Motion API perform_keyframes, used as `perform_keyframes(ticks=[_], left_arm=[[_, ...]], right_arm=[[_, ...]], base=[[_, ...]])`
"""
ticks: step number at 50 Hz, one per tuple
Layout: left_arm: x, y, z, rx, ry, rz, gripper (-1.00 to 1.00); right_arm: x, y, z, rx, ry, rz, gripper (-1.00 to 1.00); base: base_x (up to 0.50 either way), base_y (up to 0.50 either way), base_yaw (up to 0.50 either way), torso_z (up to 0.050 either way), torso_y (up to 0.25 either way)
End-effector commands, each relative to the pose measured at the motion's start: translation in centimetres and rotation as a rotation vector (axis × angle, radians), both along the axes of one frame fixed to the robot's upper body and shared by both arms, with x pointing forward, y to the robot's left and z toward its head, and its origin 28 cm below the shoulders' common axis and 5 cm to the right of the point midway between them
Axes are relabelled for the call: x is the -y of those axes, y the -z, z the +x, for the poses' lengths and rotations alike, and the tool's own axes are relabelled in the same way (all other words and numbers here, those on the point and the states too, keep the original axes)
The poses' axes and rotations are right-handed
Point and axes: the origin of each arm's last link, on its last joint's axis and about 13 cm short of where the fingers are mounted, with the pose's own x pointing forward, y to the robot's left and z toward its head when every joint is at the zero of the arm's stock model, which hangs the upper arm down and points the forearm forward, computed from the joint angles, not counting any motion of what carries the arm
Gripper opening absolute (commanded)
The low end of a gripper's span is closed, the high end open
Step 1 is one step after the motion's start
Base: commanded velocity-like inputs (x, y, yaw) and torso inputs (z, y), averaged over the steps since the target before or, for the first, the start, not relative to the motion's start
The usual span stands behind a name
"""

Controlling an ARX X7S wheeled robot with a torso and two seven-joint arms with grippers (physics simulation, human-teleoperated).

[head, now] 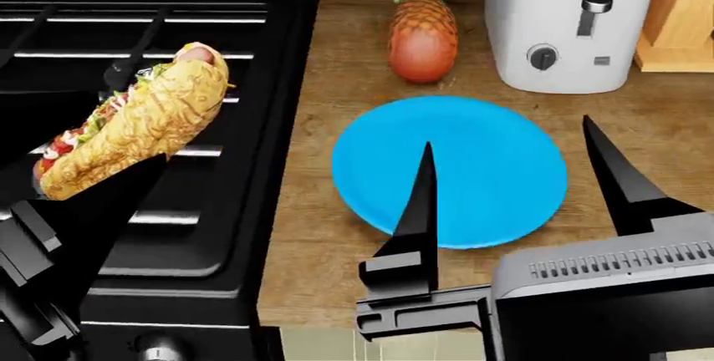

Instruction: Pick the hot dog from the counter and place it in the microwave.

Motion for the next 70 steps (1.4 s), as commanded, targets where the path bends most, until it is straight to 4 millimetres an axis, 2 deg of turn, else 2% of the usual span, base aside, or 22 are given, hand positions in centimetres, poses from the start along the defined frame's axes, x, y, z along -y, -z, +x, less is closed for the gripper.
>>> perform_keyframes(ticks=[1,65,69,70], left_arm=[[0.0,0.1,0.1,-0.007,-0.012,-0.018,-1.00],[-0.1,1.0,0.2,-0.007,-0.048,-0.071,-1.00],[0.6,-0.1,0.1,0.072,-0.032,-0.115,-1.00],[0.7,-1.0,0.2,0.106,-0.037,-0.142,-1.00]], right_arm=[[-0.1,-0.1,0.2,0.001,-0.008,-0.006,1.00],[0.0,0.1,0.2,-0.015,-0.020,-0.017,1.00],[0.0,0.3,0.4,-0.054,-0.033,0.006,1.00],[0.0,0.3,0.4,-0.050,-0.030,0.003,1.00]], base=[[0.00,0.50,0.00,0.000,0.000],[0.00,0.50,0.00,0.000,0.000],[0.00,0.10,0.00,0.000,0.000],[0.00,0.00,0.00,0.000,0.000]])
